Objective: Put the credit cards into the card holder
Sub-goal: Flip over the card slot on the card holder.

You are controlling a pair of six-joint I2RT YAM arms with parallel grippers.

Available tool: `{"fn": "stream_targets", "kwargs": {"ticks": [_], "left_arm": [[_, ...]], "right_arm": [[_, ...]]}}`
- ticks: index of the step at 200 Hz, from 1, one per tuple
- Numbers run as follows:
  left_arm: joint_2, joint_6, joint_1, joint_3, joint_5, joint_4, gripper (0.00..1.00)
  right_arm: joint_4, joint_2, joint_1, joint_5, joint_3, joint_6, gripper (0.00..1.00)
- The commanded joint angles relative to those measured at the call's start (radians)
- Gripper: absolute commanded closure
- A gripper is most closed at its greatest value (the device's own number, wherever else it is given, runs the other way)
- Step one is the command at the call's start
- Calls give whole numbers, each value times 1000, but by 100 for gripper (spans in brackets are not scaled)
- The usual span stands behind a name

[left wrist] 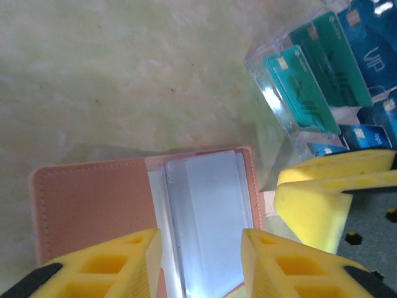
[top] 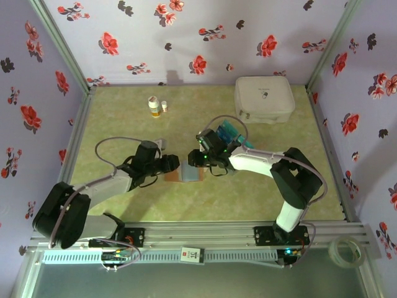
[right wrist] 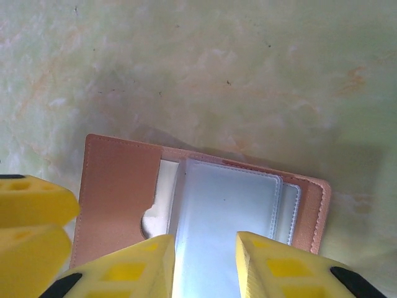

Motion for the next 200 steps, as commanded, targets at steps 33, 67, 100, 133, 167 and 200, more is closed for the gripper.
{"fn": "stream_targets", "kwargs": {"ticks": [33, 67, 100, 133, 167, 200], "left_arm": [[58, -33, -41, -14, 3, 92, 62], [73, -26, -44, -19, -14, 96, 62], [76, -3, -44, -19, -21, 77, 62], [73, 16, -44, -25, -27, 59, 62], [74, 35, -44, -36, -42, 48, 63], [84, 56, -44, -40, -49, 41, 63]], "right_arm": [[4, 34, -9, -3, 8, 0, 68], [4, 53, -10, -12, 22, -4, 68], [0, 58, -11, -17, 31, -9, 68], [-16, 63, -10, -22, 46, -20, 68], [-34, 72, -10, -25, 66, -30, 68], [-53, 79, -12, -28, 85, -40, 68]]}}
